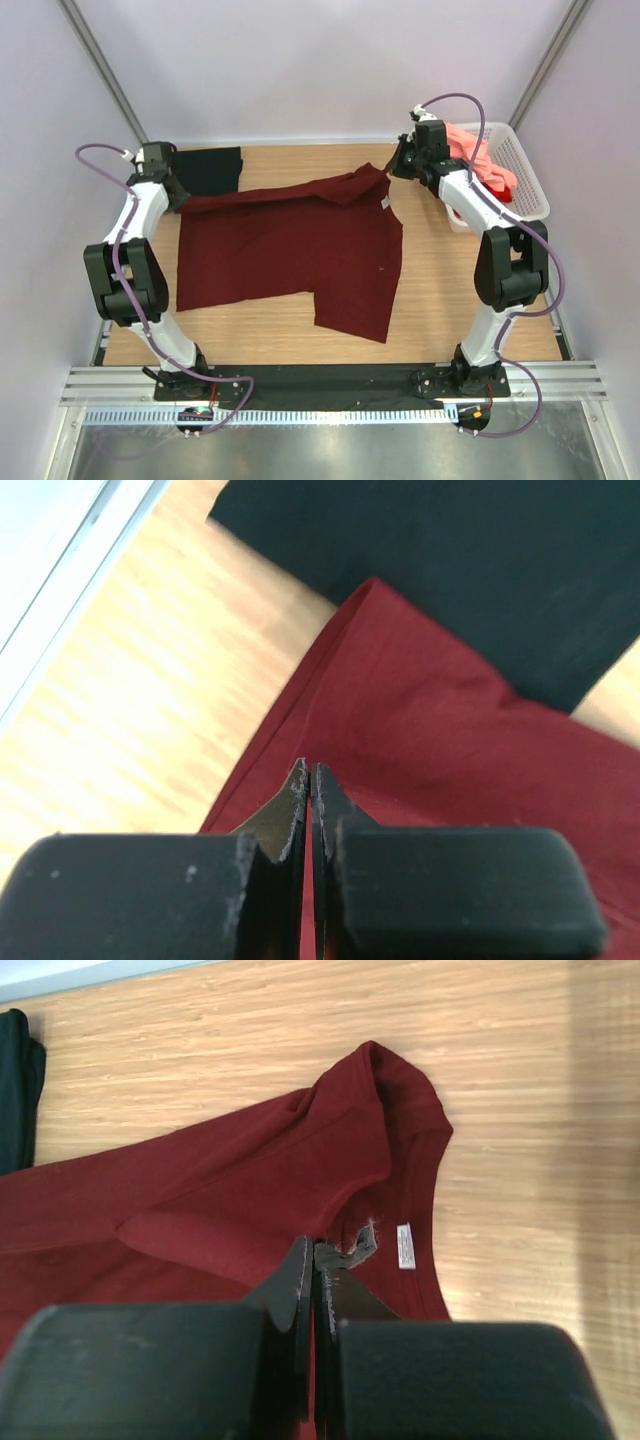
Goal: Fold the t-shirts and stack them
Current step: Flatten the tshirt out
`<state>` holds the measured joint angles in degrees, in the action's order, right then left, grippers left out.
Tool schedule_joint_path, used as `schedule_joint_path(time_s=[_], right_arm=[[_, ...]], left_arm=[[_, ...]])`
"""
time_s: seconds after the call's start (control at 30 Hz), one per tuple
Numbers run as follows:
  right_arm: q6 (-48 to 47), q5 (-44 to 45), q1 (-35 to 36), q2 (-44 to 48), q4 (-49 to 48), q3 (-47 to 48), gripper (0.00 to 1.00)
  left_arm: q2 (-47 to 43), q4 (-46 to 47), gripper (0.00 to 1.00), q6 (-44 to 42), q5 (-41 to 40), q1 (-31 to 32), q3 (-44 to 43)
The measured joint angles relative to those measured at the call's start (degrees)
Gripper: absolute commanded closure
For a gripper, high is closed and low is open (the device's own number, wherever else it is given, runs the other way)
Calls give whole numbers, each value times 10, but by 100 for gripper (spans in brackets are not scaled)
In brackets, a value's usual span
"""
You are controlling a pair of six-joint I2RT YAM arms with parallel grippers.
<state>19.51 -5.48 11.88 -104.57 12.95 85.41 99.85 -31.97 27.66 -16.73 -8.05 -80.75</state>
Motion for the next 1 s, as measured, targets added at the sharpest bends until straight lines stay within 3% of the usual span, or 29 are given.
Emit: schedule_joint_path(time_s=[0.27, 0.6, 0.87, 1.0], right_arm=[[15, 0, 2, 44, 43, -51, 99], [31, -22, 4, 55, 39, -174, 99], [31, -26, 4, 55, 36, -178, 99], [31, -17, 4, 51, 78, -100, 99]], left_arm=[[1, -70, 100, 4, -23, 0, -2], [23, -106, 100, 23, -19, 0, 71], [44, -118, 100, 35, -17, 0, 66], [45, -140, 100, 39, -18, 0, 5]])
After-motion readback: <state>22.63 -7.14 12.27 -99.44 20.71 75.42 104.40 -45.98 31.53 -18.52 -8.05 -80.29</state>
